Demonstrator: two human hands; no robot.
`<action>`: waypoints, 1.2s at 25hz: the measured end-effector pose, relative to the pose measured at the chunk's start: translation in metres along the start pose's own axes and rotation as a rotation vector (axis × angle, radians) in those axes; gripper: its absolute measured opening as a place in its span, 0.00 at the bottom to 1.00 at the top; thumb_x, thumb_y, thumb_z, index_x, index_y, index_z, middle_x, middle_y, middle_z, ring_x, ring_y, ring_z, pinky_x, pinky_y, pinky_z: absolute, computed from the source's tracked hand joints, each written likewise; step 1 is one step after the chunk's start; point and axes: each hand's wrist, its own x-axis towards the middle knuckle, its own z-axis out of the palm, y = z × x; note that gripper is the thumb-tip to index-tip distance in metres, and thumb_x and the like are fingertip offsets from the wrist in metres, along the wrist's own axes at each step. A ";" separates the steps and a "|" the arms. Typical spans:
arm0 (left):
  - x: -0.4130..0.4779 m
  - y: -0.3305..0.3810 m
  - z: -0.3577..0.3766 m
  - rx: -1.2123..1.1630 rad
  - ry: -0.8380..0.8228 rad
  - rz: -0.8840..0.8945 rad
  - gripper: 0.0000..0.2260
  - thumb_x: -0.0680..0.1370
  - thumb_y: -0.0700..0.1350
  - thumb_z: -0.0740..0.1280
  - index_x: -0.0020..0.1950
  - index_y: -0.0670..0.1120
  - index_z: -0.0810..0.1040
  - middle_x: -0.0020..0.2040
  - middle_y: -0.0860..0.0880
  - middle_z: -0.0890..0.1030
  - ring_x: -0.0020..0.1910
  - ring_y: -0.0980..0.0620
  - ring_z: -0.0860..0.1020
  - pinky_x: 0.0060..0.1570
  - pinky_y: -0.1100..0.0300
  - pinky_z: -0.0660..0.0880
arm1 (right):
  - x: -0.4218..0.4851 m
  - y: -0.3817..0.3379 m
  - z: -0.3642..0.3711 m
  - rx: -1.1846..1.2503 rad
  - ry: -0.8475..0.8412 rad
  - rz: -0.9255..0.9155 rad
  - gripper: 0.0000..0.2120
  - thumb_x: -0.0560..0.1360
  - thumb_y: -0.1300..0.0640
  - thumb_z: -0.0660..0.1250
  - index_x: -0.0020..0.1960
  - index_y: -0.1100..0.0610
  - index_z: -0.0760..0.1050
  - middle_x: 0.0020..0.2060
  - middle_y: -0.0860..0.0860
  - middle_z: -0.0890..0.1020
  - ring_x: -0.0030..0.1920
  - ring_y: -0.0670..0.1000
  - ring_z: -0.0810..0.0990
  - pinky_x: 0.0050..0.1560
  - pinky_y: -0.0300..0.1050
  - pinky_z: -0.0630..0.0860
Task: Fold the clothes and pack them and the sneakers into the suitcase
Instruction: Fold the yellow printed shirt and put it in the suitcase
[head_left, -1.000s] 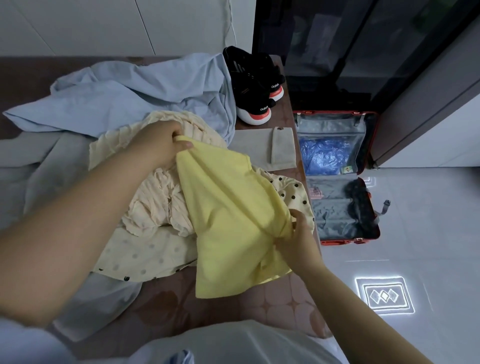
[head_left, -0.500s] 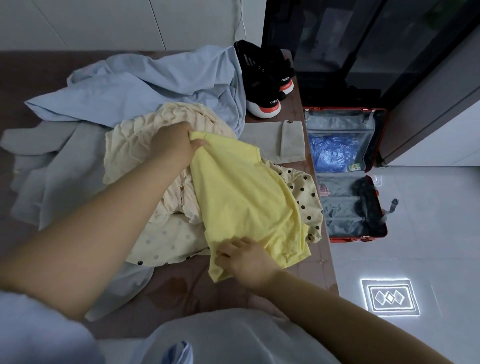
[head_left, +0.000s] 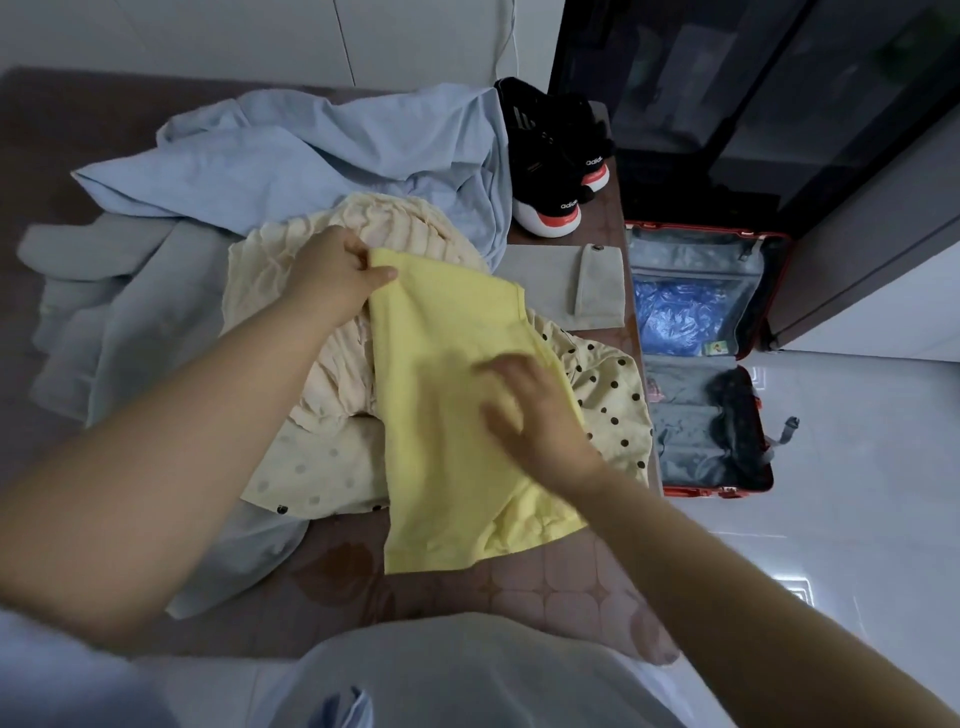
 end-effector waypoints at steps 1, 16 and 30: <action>-0.004 0.001 0.002 -0.009 -0.048 -0.019 0.22 0.71 0.48 0.73 0.60 0.40 0.72 0.52 0.47 0.77 0.51 0.47 0.76 0.52 0.54 0.73 | 0.013 0.012 -0.010 -0.071 -0.036 0.123 0.26 0.76 0.46 0.59 0.71 0.56 0.64 0.67 0.58 0.68 0.67 0.56 0.66 0.69 0.47 0.59; -0.036 -0.004 -0.016 -0.188 -0.397 0.207 0.13 0.75 0.42 0.69 0.56 0.55 0.74 0.52 0.59 0.78 0.52 0.62 0.76 0.55 0.69 0.71 | 0.152 0.024 -0.080 -0.599 -0.495 -0.021 0.18 0.66 0.51 0.75 0.51 0.58 0.74 0.45 0.53 0.77 0.53 0.59 0.76 0.46 0.46 0.66; -0.181 -0.125 0.047 0.329 -0.046 0.926 0.05 0.73 0.43 0.62 0.47 0.52 0.74 0.46 0.54 0.70 0.42 0.53 0.68 0.42 0.60 0.67 | -0.091 0.060 -0.019 -0.662 -0.027 -0.533 0.11 0.78 0.63 0.51 0.52 0.54 0.71 0.40 0.52 0.82 0.45 0.54 0.72 0.56 0.48 0.67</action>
